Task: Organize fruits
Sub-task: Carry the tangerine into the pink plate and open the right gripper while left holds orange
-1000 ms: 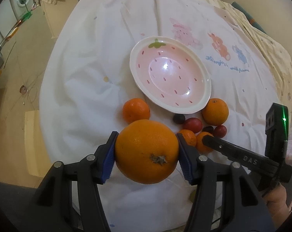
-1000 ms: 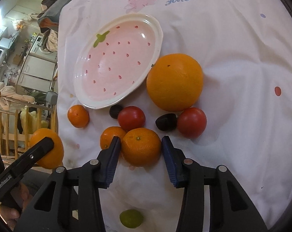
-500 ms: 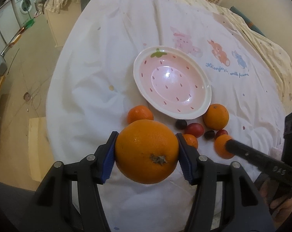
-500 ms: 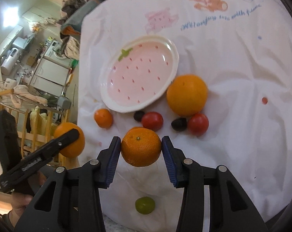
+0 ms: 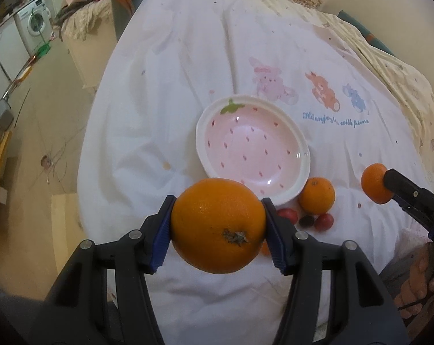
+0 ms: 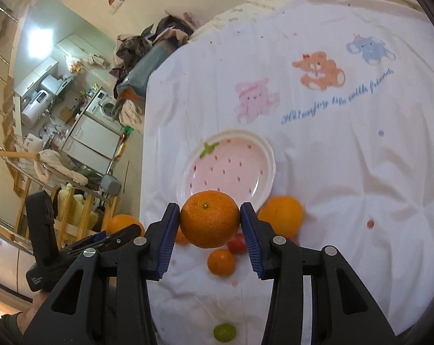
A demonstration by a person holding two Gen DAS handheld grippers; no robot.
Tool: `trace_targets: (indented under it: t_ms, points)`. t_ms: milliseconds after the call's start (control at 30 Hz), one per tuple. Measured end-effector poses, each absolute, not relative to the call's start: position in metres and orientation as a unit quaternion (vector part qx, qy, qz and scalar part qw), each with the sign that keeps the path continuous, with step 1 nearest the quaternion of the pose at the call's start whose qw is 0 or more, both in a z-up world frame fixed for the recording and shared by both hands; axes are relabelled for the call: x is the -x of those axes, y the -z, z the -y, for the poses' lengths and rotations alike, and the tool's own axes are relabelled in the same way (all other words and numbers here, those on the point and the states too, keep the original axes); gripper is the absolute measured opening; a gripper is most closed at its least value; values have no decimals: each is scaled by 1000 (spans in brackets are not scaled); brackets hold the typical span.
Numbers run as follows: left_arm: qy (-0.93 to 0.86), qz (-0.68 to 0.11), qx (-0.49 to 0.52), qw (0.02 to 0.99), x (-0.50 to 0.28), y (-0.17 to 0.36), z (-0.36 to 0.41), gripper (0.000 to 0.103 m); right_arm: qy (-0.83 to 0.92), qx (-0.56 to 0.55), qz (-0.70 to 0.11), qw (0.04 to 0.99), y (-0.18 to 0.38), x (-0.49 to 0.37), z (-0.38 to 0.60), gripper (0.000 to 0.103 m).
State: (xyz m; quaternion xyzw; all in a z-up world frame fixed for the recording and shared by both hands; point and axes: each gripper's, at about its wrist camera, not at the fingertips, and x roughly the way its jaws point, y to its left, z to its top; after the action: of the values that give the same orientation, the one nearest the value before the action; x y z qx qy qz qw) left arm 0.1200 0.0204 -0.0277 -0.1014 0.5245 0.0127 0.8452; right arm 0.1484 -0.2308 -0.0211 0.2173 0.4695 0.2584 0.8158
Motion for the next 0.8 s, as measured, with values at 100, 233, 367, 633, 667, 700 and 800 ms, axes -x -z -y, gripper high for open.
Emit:
trace_targets:
  t_ms: [100,233,367,633,667,700,800]
  points:
    - [-10,-522,100,847,-131,24,-21,54,-256,-214,-466,819,16,-161,233,46]
    - [-8,-518,96,850,-148,21,-21,54,-251,-206,-466,823,15,-177,233,46]
    - [-7,-518,91,851,-167,23,-20,54,-247,-198,-469,824,18,-190,232,46]
    - [-10,-525,80,848,-196,35,-20,54,-242,-171,-485,822,32,-219,222,46]
    - [-9,-526,79,847,-199,37,-20,54,-243,-166,-490,821,35,-224,219,46]
    - [-8,-527,78,846,-202,39,-20,54,-243,-163,-493,819,38,-228,217,46]
    - [-10,-531,76,844,-210,47,-22,54,-247,-154,-504,813,49,-241,210,46]
